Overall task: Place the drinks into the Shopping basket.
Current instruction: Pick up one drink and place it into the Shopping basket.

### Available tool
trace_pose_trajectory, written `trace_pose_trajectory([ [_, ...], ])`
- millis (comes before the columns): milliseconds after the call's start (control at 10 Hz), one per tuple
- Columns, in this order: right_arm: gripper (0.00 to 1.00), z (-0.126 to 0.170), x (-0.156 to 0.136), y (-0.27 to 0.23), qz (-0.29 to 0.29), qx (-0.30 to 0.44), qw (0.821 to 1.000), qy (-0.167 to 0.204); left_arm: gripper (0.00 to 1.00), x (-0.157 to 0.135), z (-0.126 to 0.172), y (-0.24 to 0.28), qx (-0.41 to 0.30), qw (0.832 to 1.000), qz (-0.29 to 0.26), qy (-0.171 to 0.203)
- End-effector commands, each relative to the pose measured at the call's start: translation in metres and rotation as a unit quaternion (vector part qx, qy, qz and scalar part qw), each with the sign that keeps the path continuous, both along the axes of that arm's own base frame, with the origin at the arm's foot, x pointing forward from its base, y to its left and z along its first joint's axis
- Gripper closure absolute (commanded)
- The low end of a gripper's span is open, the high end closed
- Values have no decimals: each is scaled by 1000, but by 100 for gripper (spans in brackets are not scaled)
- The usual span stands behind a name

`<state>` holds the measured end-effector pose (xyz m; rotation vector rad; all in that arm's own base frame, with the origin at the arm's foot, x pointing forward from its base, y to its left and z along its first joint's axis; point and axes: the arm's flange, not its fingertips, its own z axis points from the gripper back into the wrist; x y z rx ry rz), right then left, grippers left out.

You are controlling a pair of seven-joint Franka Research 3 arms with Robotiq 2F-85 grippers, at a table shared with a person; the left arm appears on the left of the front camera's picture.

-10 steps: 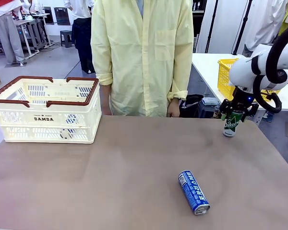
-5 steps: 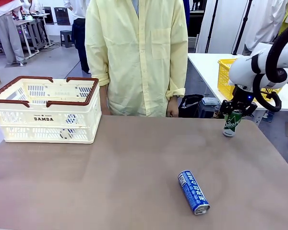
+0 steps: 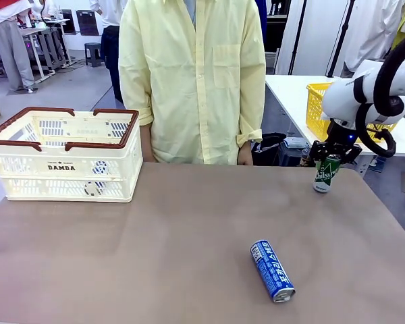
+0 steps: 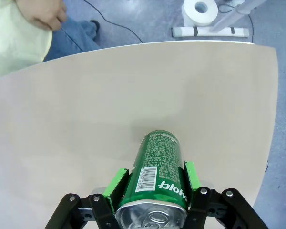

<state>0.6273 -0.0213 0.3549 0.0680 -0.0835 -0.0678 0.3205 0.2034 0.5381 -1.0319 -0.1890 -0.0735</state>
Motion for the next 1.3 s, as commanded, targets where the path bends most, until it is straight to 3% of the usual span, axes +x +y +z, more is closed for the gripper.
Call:
trace_pose_trajectory([
  [0,100,35,-7,7,-15,0,1000,2,0,-2,1,-1,6,1000,3,5],
  [200,100,101,-28,28,-9,21,1000,11,0,-2,1,-1,6,1000,3,5],
  [300,100,127,-39,56,20,29,999,-6,0,-2,1,-1,6,1000,3,5],
  [500,100,155,-57,139,150,25,987,-46,0,-2,1,-1,6,1000,3,5],
  [600,100,161,-72,197,239,35,968,-66,0,-2,1,-1,6,1000,3,5],
  [700,100,161,-80,227,278,34,958,-69,0,-2,1,-1,6,1000,3,5],
  [800,100,152,-101,302,359,19,931,-66,0,-2,1,-1,6,1000,3,5],
  [900,100,139,-115,350,401,2,915,-47,0,-2,1,-1,6,1000,3,5],
  [1200,100,83,-167,454,502,-14,865,-6,0,-2,1,-1,6,1000,3,5],
])
